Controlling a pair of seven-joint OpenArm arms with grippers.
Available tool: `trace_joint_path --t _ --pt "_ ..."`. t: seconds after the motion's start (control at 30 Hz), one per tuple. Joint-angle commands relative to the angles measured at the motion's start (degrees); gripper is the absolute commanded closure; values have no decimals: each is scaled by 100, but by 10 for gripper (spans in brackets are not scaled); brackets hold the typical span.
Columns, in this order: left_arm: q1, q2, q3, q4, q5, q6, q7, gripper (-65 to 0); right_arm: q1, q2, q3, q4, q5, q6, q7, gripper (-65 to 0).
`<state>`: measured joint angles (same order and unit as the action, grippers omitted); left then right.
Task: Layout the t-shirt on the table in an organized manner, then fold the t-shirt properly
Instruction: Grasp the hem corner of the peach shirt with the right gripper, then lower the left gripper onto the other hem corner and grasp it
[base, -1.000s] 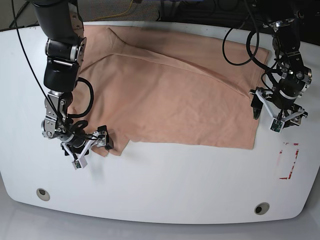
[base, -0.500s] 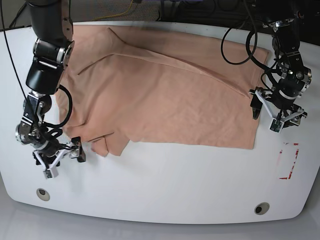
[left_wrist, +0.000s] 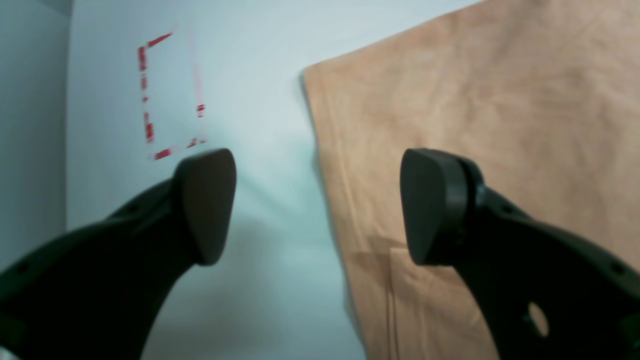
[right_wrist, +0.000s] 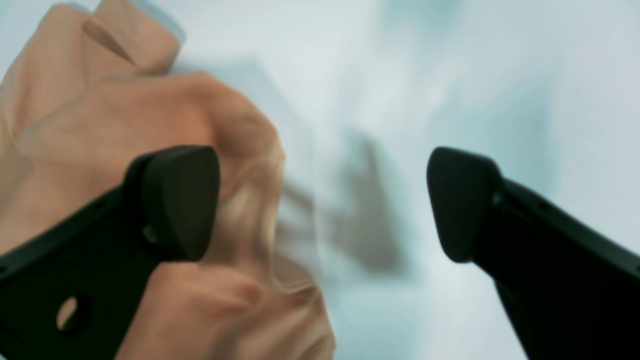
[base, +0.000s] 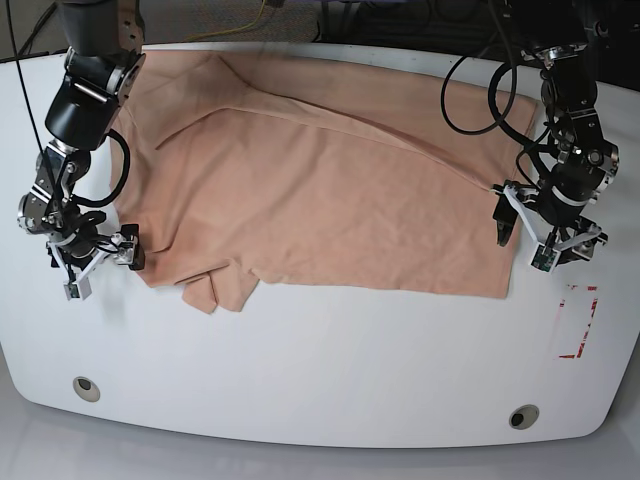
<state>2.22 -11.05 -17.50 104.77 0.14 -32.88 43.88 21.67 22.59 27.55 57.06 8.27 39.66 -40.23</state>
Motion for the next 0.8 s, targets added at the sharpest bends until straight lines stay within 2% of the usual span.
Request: trace_joint_path --t 0.0,0.13,0.23,0.3,0.43,0.5,0.53,0.63,0.7,0.77 --pt "-86 -69 13 94 -27 31 -120 -472 53 102 27 110 109 34 97 -635" --pt "-86 -69 110 94 -27 31 -120 -472 0 93 27 110 109 34 97 -632" --pt "-94 -69 128 94 -27 31 -120 -472 -9 49 27 110 109 34 97 -595" --pt "-94 -69 128 94 -27 31 -120 -472 -9 -13 27 110 109 34 97 -534" --pt "-94 -69 136 94 -27 31 -120 -472 -9 -48 19 110 109 34 97 -338" --pt "-94 -69 136 94 -27 31 -120 -472 -9 -66 19 110 109 34 97 -261" --pt "-94 -69 136 94 -27 31 -120 -472 -9 -66 19 110 109 34 97 -190" --pt "-103 -69 136 94 -27 31 -120 -472 -9 -66 19 110 109 34 97 -72" --pt "-103 -69 136 94 -27 31 -120 -472 -9 -74 1 110 109 34 89 -20" --pt "-103 -69 128 86 -27 31 -120 -472 -9 -74 1 136 109 34 89 -9"
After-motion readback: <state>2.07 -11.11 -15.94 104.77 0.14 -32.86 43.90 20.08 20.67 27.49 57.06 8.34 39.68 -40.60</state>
